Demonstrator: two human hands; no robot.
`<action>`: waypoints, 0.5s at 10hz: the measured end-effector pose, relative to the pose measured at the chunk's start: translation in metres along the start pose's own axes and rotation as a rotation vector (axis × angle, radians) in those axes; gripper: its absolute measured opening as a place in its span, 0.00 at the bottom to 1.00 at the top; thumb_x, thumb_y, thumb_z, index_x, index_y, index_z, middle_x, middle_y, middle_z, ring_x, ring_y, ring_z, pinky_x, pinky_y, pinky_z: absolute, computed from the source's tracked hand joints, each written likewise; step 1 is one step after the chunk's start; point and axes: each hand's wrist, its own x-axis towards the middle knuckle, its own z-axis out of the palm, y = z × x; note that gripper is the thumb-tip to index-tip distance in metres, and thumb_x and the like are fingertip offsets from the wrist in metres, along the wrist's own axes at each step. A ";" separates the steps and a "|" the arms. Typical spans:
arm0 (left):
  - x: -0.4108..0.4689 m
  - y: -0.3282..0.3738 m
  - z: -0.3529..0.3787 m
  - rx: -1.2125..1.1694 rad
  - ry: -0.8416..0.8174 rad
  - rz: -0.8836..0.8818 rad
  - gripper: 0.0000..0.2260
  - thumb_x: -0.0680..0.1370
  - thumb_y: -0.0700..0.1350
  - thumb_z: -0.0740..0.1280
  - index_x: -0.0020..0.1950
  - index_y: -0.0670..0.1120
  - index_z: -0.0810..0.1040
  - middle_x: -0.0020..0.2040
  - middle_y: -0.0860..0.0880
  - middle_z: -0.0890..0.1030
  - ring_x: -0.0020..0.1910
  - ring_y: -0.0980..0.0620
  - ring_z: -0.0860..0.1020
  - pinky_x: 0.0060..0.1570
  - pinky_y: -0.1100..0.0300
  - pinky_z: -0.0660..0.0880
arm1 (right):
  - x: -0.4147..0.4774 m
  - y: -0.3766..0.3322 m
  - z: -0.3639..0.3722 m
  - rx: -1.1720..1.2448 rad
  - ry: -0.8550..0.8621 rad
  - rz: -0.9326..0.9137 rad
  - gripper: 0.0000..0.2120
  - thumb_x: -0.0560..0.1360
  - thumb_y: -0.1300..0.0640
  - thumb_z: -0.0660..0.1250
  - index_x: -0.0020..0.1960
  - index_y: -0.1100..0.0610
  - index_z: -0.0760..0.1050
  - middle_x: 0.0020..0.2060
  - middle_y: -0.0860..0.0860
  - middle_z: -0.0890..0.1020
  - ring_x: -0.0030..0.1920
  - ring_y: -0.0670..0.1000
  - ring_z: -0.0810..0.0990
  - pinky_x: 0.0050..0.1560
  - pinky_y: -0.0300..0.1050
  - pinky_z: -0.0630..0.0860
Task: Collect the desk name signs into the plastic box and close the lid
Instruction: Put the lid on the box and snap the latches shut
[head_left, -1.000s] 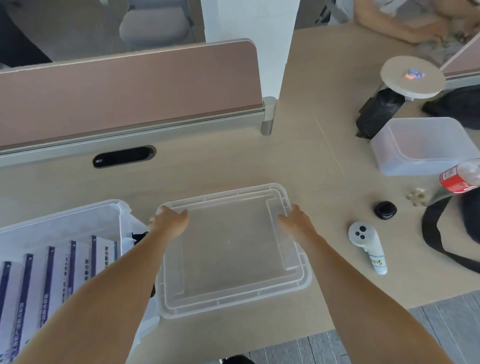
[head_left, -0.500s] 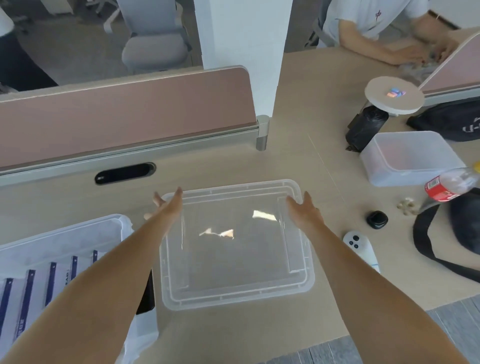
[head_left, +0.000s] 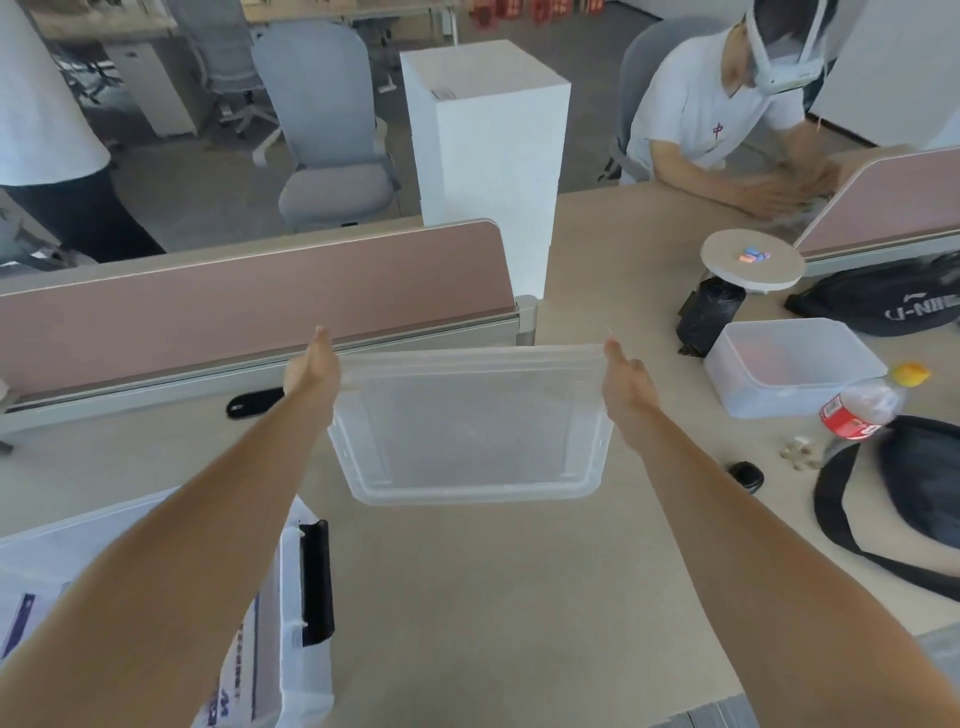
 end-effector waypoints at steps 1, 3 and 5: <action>-0.008 0.005 -0.013 0.024 -0.090 0.001 0.10 0.75 0.52 0.62 0.50 0.48 0.76 0.48 0.47 0.73 0.42 0.42 0.74 0.53 0.52 0.72 | -0.009 -0.002 -0.004 0.256 -0.036 0.069 0.22 0.69 0.38 0.57 0.46 0.57 0.71 0.41 0.52 0.71 0.41 0.54 0.70 0.48 0.51 0.65; -0.007 0.006 -0.041 0.407 -0.336 -0.073 0.11 0.71 0.32 0.72 0.48 0.42 0.76 0.54 0.43 0.74 0.53 0.41 0.76 0.58 0.48 0.75 | -0.019 0.002 -0.018 0.443 -0.128 0.186 0.03 0.70 0.54 0.59 0.42 0.53 0.70 0.42 0.52 0.73 0.44 0.56 0.76 0.50 0.53 0.77; -0.025 0.016 -0.057 0.562 -0.587 -0.375 0.11 0.75 0.40 0.66 0.56 0.38 0.79 0.56 0.34 0.81 0.54 0.32 0.80 0.55 0.41 0.79 | -0.020 0.013 -0.037 0.137 -0.411 0.269 0.09 0.78 0.66 0.58 0.40 0.59 0.72 0.38 0.55 0.72 0.38 0.53 0.74 0.42 0.44 0.75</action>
